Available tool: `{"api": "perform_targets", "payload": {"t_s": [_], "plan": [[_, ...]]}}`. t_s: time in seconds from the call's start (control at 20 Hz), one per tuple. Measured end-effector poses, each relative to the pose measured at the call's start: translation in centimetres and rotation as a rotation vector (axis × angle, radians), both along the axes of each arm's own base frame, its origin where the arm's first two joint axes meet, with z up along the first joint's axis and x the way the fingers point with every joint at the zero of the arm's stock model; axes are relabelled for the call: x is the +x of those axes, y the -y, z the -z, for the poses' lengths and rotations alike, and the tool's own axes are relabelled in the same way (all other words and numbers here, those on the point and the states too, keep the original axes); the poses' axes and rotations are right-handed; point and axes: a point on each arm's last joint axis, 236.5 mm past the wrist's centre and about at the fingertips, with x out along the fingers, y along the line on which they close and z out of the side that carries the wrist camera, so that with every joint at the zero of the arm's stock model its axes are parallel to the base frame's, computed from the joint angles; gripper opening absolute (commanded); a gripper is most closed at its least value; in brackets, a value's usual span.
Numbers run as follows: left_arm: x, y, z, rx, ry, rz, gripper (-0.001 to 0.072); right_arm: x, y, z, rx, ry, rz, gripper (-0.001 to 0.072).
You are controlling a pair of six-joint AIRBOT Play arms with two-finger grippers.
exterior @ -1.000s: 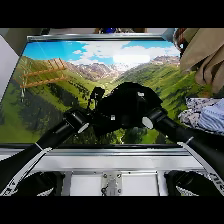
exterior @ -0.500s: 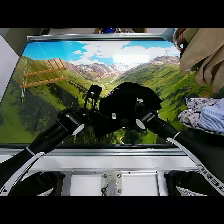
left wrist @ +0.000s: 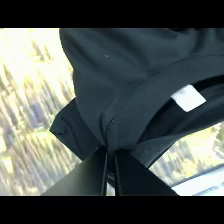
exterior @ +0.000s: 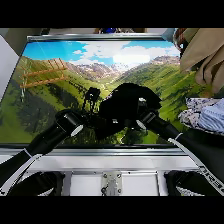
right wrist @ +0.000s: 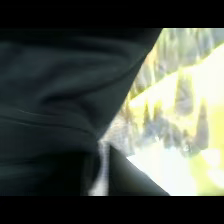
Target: Fold the clothes and pants, and hang the long-sleeved shirts on hangers.
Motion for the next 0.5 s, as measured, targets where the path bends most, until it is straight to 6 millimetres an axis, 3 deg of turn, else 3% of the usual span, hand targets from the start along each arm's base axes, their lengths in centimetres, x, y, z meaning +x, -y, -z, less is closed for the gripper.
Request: {"api": "perform_targets", "payload": {"t_s": [0.1, 0.2, 0.25, 0.35, 0.5], "plan": [[0.5, 0.3, -2.5, -0.03, 0.037, 0.0, 0.0017, 1.3, 0.2, -2.1, -0.002, 0.051, -0.067, 0.0018], [1.6, 1.1, -7.8, -0.101, 0.125, 0.003, 0.0017, 3.7, 0.3, -7.3, 0.015, 0.144, -0.126, 0.0018], [2.1, 1.7, -11.7, -0.158, 0.188, 0.007, 0.0017, 5.0, 0.3, -11.1, 0.038, 0.208, -0.148, 0.0017], [2.1, 3.3, -20.5, -0.3, 0.318, 0.038, 0.0017, 6.7, 0.3, -20.9, 0.098, 0.369, -0.185, 0.0017], [-0.8, 5.5, -34.2, -0.516, 0.519, 0.155, 0.0017, 5.8, 0.9, -37.3, 0.22, 0.673, -0.218, 0.0017]]}}
